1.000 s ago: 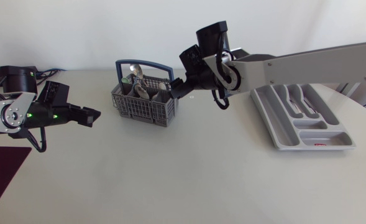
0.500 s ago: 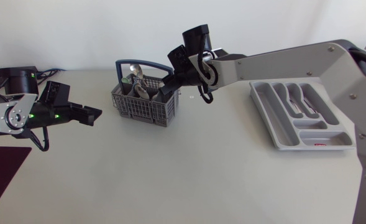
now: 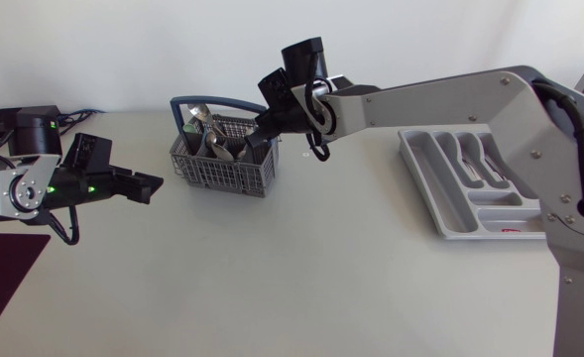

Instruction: Sort the cutlery from the basket into the organizer compartments.

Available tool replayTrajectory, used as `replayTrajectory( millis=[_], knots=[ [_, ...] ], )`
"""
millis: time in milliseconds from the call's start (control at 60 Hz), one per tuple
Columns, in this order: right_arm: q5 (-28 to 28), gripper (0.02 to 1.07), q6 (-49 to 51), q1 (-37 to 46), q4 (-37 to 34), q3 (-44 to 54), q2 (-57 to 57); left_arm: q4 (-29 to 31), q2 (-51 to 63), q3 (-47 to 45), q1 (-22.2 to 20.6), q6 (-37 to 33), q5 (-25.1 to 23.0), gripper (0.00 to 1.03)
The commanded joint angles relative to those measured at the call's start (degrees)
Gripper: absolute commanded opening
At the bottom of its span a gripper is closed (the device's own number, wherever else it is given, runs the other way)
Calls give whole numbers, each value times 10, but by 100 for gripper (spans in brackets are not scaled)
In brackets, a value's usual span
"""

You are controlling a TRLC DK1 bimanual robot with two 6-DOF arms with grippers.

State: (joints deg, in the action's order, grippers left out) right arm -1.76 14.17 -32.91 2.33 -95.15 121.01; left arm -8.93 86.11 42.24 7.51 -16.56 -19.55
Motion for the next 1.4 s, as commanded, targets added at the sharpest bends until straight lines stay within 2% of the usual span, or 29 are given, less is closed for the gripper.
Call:
replayTrajectory(
  millis=[0,267,650,883,933,950,967,983,1033,1050,1150,1333,1383],
  knots=[
    [-8,8,17,-5,-10,13,6,-5,9,-14,6,-6,-12,96],
    [-18,8,14,5,-34,109,-74,4,-9,-16,6,-4,-14,96],
    [-107,8,16,40,-74,343,-293,48,-60,-34,-3,-22,-17,96],
    [-136,8,37,72,-99,455,-408,68,-94,-58,-38,-40,-17,96],
    [-136,12,38,75,-98,462,-417,72,-99,-61,-48,-43,-17,96],
    [-135,25,38,76,-99,466,-426,73,-102,-65,-57,-44,-17,96],
    [-136,35,38,76,-101,468,-430,73,-102,-65,-57,-44,-17,96],
    [-136,50,38,76,-105,469,-438,80,-105,-66,-65,-46,-17,96],
    [-136,71,38,74,-119,469,-452,88,-108,-66,-72,-50,-17,96],
    [-136,75,37,73,-123,470,-458,95,-111,-66,-79,-52,-17,96],
    [-135,82,34,72,-145,482,-507,116,-124,-70,-100,-75,-17,96],
    [-134,82,38,72,-191,512,-571,146,-123,-56,-119,-102,-22,96],
    [-134,78,38,73,-200,523,-583,146,-116,-52,-123,-104,-22,95]
  ],
)
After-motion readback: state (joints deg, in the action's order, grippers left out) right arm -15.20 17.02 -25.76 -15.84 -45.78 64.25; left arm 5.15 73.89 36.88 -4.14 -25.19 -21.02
